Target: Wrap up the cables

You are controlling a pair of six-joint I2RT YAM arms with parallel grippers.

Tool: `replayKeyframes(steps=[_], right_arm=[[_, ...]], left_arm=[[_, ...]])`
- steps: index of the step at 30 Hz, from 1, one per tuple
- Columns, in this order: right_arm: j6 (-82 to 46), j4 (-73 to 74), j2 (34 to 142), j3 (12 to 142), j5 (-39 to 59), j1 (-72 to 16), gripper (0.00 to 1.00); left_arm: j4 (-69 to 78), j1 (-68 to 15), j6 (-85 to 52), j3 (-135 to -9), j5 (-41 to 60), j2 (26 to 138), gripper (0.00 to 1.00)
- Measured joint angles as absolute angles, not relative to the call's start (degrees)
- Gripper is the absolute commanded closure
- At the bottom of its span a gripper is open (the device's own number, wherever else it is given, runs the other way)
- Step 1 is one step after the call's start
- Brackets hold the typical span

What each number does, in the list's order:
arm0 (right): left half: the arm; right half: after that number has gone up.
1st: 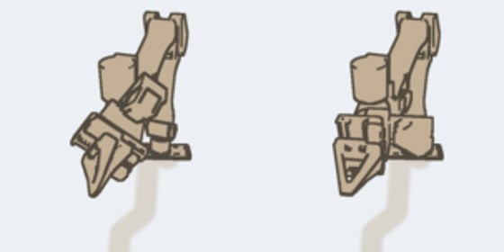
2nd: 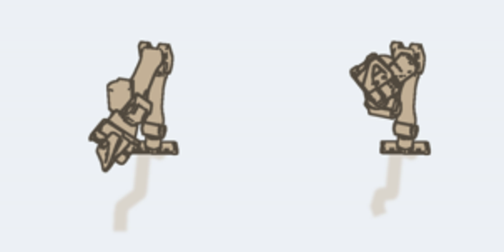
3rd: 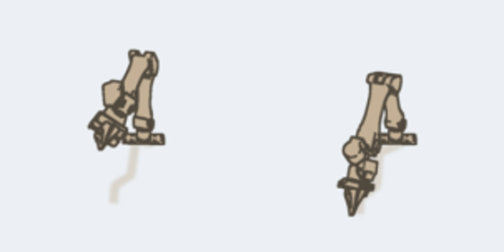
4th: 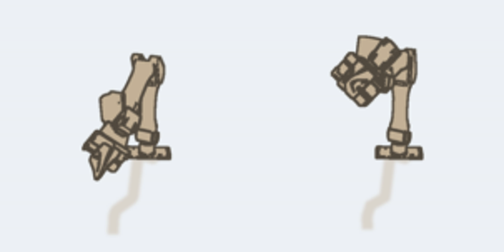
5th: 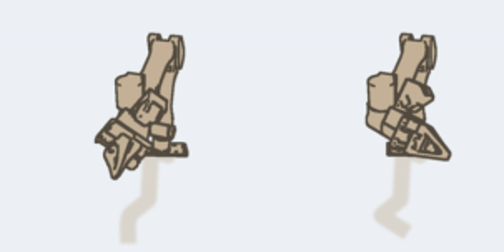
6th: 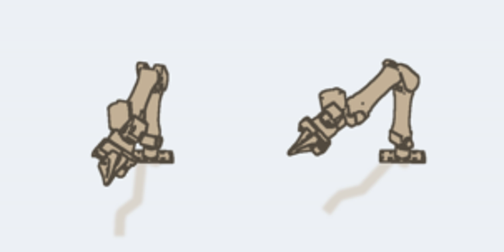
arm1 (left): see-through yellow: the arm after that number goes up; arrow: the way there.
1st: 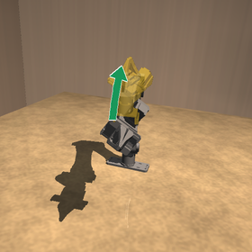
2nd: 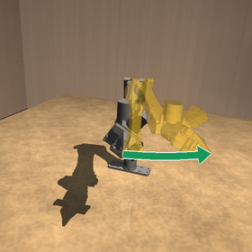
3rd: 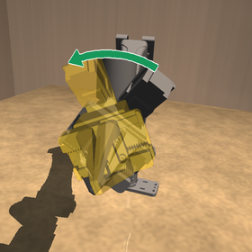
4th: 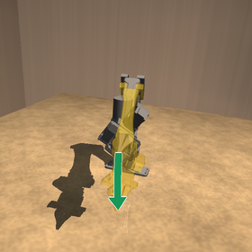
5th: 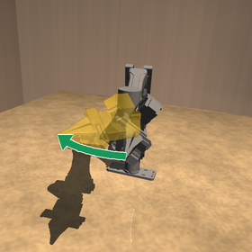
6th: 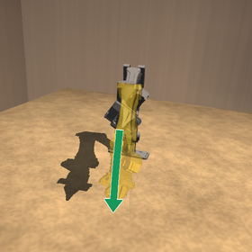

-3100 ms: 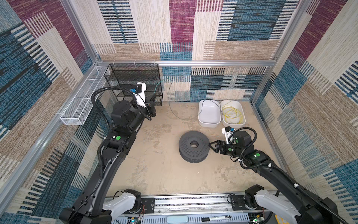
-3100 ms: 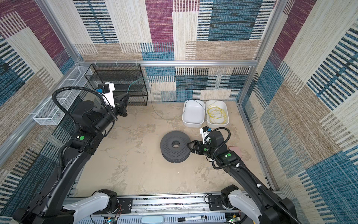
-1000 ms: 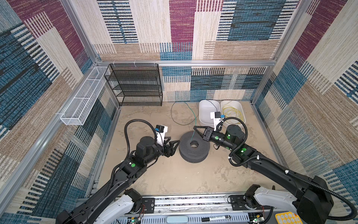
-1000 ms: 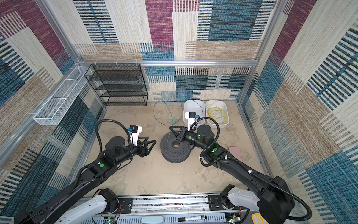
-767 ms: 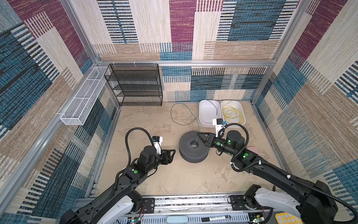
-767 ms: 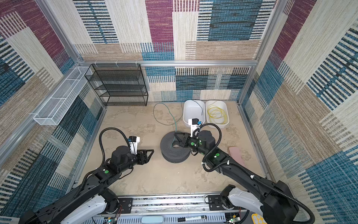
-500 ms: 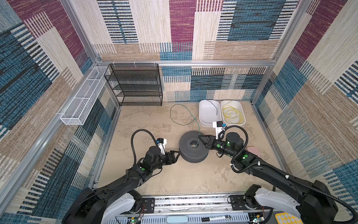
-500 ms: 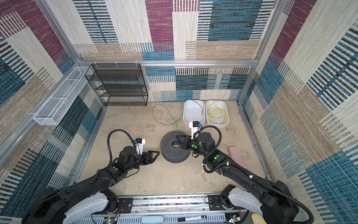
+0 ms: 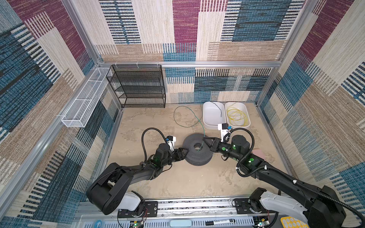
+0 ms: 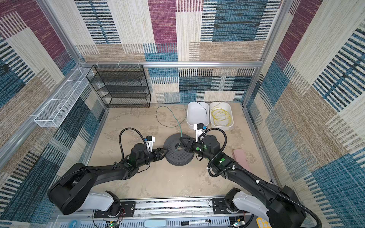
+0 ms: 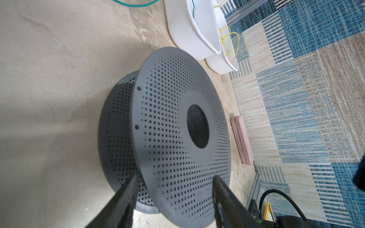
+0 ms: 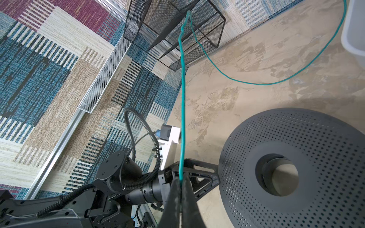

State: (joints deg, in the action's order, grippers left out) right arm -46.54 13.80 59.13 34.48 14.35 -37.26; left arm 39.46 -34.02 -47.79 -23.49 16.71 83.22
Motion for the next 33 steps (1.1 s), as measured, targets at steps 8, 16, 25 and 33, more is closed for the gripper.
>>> replayKeyframes(steps=[8,16,25,33], right_arm=[[-46.50,13.02,59.92,34.48,14.37,-37.26,1.00],[-46.48,11.70,58.39,35.40,13.37,-37.19,1.00],[-46.46,11.27,57.71,39.22,12.88,-37.15,1.00],[-46.89,13.96,61.36,42.63,12.29,-36.73,1.00]], left_arm=[[56.27,-33.78,-51.27,-23.81,18.79,93.86,1.00],[55.90,-32.73,-53.04,-20.29,15.14,83.44,1.00],[6.22,-35.16,-36.27,-39.70,-0.86,57.56,1.00],[-17.34,-44.77,-30.39,-49.41,-14.83,61.25,1.00]])
